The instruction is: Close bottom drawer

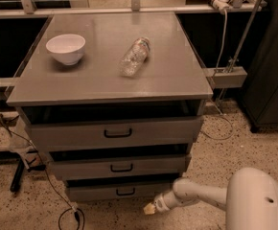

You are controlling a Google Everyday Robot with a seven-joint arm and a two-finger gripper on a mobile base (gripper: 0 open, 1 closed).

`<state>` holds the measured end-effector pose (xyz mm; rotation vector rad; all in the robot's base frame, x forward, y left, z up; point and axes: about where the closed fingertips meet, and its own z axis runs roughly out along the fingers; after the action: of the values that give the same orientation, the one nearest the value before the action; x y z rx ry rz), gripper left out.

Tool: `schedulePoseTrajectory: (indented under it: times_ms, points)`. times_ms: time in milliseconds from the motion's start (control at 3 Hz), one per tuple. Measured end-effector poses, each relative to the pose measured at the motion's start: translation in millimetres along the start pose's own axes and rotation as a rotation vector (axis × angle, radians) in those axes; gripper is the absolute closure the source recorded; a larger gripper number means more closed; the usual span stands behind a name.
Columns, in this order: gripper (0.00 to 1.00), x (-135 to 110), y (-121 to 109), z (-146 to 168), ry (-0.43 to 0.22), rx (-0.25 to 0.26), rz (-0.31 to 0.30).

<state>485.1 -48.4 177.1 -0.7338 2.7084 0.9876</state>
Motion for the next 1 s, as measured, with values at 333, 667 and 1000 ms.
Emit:
schedulePoseTrajectory:
  times_ms: [333, 667, 1000]
  points:
    - [1.00, -15, -2, 6, -0.082, 0.008, 0.009]
    - [1.00, -35, 1, 0, -0.185, 0.020, 0.002]
    - [1.00, -55, 1, -4, -0.270, 0.026, 0.003]
